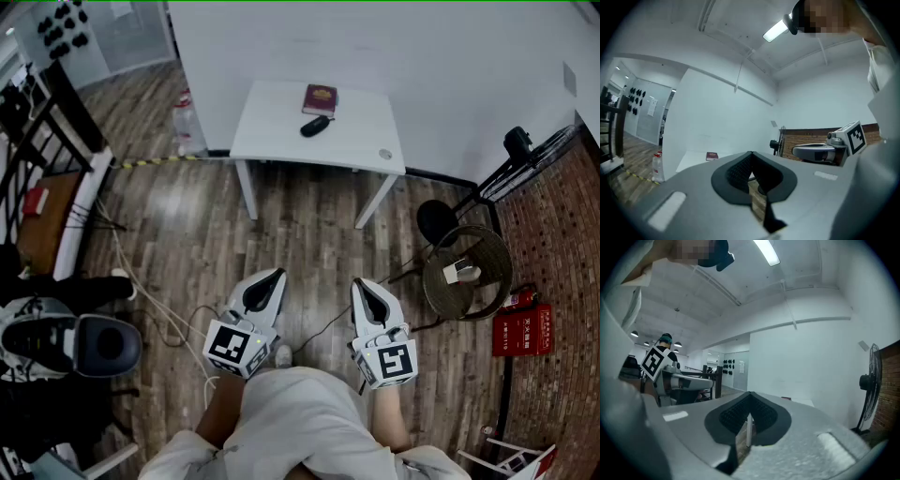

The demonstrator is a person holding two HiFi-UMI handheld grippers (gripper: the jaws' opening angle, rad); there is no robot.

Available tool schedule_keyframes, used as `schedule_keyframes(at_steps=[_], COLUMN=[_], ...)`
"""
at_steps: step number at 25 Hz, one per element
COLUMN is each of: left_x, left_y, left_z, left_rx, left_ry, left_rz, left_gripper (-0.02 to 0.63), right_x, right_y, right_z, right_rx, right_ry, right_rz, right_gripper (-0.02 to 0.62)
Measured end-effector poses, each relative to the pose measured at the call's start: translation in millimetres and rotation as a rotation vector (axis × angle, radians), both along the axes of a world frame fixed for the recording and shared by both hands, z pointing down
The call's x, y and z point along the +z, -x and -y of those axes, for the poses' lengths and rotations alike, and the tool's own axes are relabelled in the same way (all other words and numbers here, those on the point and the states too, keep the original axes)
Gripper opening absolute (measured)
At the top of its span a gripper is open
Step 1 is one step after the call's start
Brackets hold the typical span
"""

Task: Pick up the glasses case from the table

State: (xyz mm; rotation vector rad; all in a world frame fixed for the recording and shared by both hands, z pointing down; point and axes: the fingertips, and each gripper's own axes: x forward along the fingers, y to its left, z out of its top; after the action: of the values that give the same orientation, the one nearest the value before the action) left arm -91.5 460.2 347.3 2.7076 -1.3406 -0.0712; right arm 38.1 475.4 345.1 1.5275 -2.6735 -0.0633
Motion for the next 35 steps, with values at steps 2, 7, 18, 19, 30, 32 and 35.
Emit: schedule_keyframes(at_steps=[2, 7, 18, 19, 30, 32, 35], left_x=[4, 2, 2, 2, 3, 4, 3], left_y=[8, 20, 19, 19, -3, -9, -20], left_z=[8, 26, 72, 78, 184, 204, 234], left_rx=[0.008, 0.016, 0.010, 0.006, -0.044, -0.053, -0.068], left_ry=[-0.012, -0.040, -0.049, -0.047, -0.010, -0.002, 0.010], left_rz=[0.001, 0.021, 0.026, 0.027, 0.061, 0.062, 0.071], left_gripper=[0.017, 0.017, 0.017, 0.017, 0.017, 0.017, 0.017], right_x=[-1, 3, 6, 6, 19, 20, 19], right_y=[9, 24, 30, 31, -1, -8, -20], right_z=[7, 23, 67, 73, 187, 208, 240], right_rx=[0.010, 0.041, 0.018, 0.012, -0.003, -0.011, -0.024], right_ry=[-0.009, -0.005, -0.032, -0.035, 0.055, 0.071, 0.082], right_rz=[0.004, -0.020, -0.024, -0.021, -0.023, -0.025, -0.023], right_gripper=[0.000, 0.002, 0.002, 0.002, 0.002, 0.002, 0.002])
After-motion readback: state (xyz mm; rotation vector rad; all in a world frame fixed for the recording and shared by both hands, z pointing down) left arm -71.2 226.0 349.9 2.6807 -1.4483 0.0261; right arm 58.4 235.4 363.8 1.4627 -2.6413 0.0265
